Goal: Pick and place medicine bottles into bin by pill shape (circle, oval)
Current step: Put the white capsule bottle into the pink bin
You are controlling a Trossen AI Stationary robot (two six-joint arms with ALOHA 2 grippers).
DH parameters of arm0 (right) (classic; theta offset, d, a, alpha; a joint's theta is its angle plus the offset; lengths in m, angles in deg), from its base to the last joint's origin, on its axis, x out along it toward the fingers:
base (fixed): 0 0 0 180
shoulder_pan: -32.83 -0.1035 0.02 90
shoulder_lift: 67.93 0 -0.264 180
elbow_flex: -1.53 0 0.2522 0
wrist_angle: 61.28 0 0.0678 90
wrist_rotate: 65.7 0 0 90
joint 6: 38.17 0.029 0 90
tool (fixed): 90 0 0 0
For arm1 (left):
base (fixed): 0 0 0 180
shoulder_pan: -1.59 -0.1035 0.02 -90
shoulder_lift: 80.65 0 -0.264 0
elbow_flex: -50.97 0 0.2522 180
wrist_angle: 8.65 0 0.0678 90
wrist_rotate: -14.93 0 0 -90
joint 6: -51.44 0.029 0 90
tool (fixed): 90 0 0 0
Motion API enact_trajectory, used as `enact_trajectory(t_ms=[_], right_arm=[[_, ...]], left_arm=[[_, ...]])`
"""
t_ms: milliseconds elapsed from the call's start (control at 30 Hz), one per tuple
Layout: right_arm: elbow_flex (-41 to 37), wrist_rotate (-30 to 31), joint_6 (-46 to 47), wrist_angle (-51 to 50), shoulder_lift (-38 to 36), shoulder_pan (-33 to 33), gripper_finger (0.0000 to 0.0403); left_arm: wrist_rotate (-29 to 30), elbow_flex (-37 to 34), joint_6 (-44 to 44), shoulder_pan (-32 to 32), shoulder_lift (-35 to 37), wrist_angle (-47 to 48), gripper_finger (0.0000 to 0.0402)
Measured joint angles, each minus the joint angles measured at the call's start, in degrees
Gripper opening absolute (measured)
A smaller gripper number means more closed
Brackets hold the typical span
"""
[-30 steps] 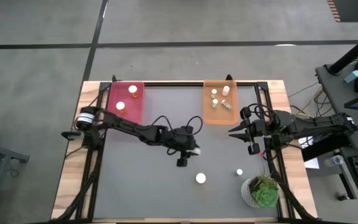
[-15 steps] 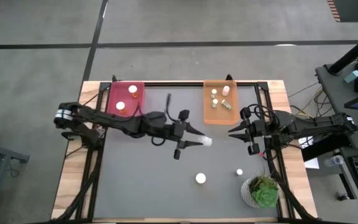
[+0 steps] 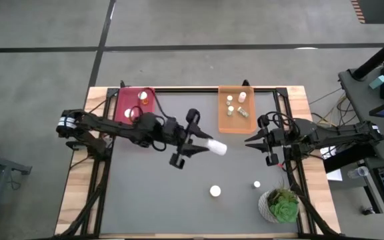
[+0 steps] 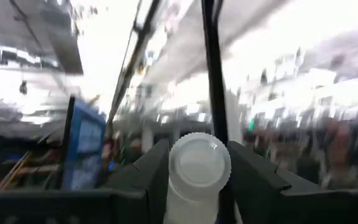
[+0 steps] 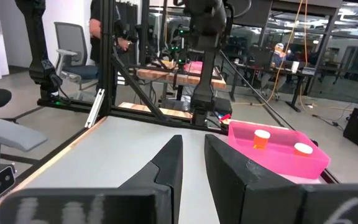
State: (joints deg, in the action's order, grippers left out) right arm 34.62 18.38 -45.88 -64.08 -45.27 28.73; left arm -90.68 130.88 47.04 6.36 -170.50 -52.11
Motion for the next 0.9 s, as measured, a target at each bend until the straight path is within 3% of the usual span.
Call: enact_trajectory(t_ms=[167,367,800,900], right_arm=[[0.00,0.00,-0.02,0.01,0.00,0.00,0.0059],[0.00,0.00,-0.02,0.01,0.00,0.00,0.0059],[0.00,0.04,-0.35,0.01,0.00,0.00,0.0059],[0.00,0.04,-0.44,0.01,0.00,0.00,0.0059]], left_arm=[[0.73,0.00,-11.47,-0.71,0.00,-13.43,0.0125],[-9.44,-0.02,-11.57,-0.63,-0.02,-22.11,0.0125],[-16.12,-0.02,-10.19,-0.90,0.00,-24.22,0.0125],[-23.51,-0.02,-7.18,-1.00,0.00,-24.55,0.0125]])
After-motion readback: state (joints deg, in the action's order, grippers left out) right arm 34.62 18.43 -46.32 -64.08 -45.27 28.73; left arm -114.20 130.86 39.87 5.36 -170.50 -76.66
